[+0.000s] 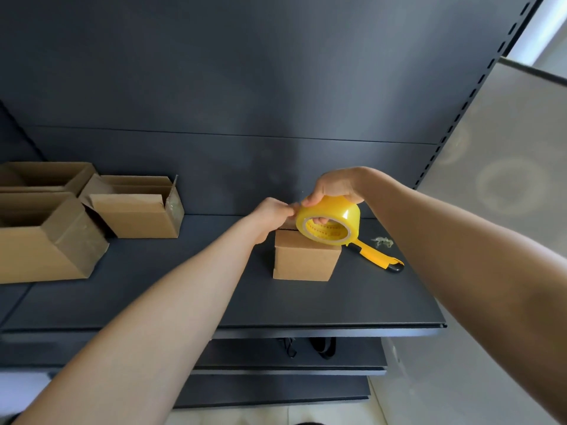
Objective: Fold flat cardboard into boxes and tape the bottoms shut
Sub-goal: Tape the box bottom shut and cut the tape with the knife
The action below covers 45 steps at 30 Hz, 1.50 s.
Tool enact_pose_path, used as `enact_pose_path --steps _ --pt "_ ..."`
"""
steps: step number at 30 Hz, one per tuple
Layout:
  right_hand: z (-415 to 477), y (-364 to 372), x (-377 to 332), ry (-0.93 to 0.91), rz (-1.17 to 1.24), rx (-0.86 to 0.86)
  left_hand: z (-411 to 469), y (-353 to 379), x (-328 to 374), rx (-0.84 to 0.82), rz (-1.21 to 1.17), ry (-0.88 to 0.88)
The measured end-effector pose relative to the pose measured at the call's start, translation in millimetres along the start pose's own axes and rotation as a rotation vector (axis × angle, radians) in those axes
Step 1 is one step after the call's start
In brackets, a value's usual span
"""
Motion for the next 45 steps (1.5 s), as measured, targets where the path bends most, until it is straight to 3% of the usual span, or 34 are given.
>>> enact_pose_path --steps 11,19,27,31,35,40,45 --pt "1 1 2 -0.021 -0.030 -0.038 -14 10 -1 -0.147 -0.436 -0.189" --pt "1 -4 7 -0.049 -0.042 -0.026 -5 13 7 -0.079 -0.358 -0.116" --pt "1 -15 17 -0.047 0.034 -0.022 1 24 10 -0.066 -0.597 -0.037" --pt "2 -14 16 -0.052 0.016 -0.013 -1 27 3 -0.141 -0.667 -0.067" --pt "2 -8 11 -0.046 0.005 -0.048 -2 23 2 -0.204 -0.587 -0.044" --pt "9 -9 8 -0.078 -0.065 -0.024 0 25 -4 -0.117 -0.598 -0.109" --pt "14 -27 20 -0.116 0.013 0.087 7 28 -7 0.011 -0.543 -0.157"
Point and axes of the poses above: each hand's wrist, its own z-axis towards the middle knuckle, its own y-axis out of the palm, x = y × z, the point moved 8 cm from there along z, towards the middle knuckle, and after that the axes turned 13 degrees about z, right-handed, at the moved point
